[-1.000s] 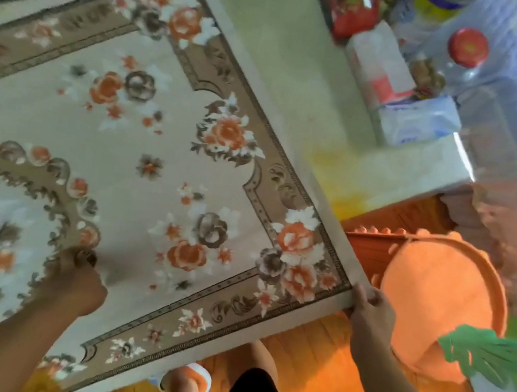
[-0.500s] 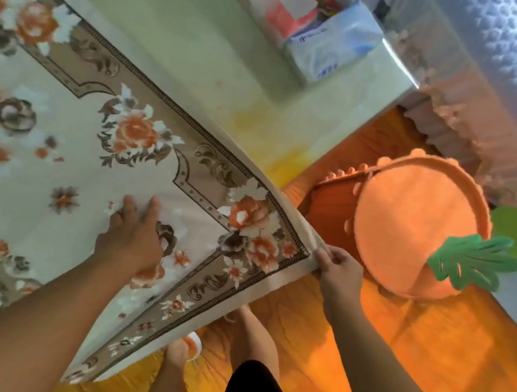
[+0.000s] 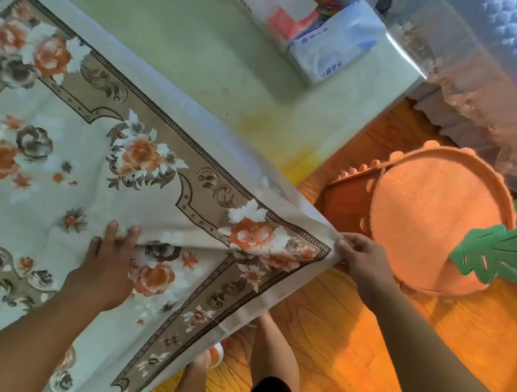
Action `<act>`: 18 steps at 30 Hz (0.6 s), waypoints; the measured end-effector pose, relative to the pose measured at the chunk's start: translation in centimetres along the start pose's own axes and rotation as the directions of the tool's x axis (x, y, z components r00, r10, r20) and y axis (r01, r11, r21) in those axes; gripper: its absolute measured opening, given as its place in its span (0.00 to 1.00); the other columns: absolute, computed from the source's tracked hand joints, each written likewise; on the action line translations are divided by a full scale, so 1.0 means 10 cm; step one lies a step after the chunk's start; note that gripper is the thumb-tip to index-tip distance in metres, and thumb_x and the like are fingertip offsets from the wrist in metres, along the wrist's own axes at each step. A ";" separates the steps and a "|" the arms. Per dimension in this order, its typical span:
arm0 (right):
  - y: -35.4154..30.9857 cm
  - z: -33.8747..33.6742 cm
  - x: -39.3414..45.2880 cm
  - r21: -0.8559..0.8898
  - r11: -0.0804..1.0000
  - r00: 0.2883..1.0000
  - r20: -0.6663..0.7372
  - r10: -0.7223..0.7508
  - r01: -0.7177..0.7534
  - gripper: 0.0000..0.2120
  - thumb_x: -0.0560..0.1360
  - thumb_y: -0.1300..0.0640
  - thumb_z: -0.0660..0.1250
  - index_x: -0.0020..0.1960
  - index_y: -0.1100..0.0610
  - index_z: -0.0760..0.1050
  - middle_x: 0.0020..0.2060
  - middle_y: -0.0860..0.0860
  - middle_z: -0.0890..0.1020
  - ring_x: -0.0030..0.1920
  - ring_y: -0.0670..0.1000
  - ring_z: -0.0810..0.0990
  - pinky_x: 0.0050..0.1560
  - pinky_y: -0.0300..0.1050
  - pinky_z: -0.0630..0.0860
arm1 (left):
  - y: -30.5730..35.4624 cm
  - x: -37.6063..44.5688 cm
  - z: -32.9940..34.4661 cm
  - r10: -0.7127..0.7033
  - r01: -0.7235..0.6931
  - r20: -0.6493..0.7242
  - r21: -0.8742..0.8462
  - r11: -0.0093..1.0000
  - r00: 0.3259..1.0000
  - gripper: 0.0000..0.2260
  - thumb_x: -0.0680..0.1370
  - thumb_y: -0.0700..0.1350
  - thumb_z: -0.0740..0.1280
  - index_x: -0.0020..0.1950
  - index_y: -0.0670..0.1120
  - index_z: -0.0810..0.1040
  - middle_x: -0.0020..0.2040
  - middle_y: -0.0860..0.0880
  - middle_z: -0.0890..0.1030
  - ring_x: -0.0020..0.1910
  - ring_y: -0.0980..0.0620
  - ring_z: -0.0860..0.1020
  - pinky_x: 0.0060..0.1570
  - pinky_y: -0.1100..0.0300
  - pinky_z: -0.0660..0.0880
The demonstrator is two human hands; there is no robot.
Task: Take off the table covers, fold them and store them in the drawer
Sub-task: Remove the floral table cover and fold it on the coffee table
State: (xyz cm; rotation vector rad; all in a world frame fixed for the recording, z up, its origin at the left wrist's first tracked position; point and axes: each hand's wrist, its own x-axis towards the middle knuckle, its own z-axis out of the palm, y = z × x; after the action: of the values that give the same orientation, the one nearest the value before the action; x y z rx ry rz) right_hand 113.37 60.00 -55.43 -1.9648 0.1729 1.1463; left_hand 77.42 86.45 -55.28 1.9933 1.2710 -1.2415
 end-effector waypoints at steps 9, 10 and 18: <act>0.10 0.04 0.00 0.059 0.996 0.997 -0.045 0.065 -0.062 0.09 0.83 0.59 0.62 0.54 0.59 0.81 0.51 0.61 0.83 0.49 0.58 0.83 0.52 0.56 0.83 | 0.52 0.16 -0.54 0.067 -0.086 -0.329 -0.045 0.995 0.942 0.34 0.81 0.58 0.60 0.82 0.59 0.47 0.83 0.48 0.41 0.81 0.41 0.44 0.77 0.38 0.53; 0.10 0.03 0.02 0.053 0.997 0.997 -0.051 0.062 -0.060 0.09 0.83 0.59 0.62 0.54 0.58 0.81 0.51 0.60 0.83 0.50 0.58 0.83 0.52 0.57 0.83 | 0.63 0.24 -0.67 0.073 -0.105 -0.342 -0.076 0.992 0.937 0.33 0.82 0.59 0.59 0.82 0.59 0.46 0.83 0.48 0.40 0.81 0.40 0.43 0.77 0.37 0.52; 0.15 -0.04 0.25 0.037 0.999 0.994 -0.113 -0.004 0.008 0.08 0.82 0.56 0.65 0.50 0.58 0.81 0.48 0.58 0.84 0.49 0.57 0.84 0.51 0.53 0.82 | 1.34 0.91 -1.24 0.110 -0.127 -0.277 -0.043 0.991 0.955 0.35 0.79 0.72 0.50 0.79 0.66 0.33 0.81 0.51 0.29 0.79 0.38 0.30 0.75 0.31 0.41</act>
State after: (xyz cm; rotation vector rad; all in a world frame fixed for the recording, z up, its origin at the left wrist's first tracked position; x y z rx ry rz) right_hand 114.34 59.50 -58.16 -1.9965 0.2458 1.0218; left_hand 96.20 93.82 -58.35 2.2190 1.2739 -0.8832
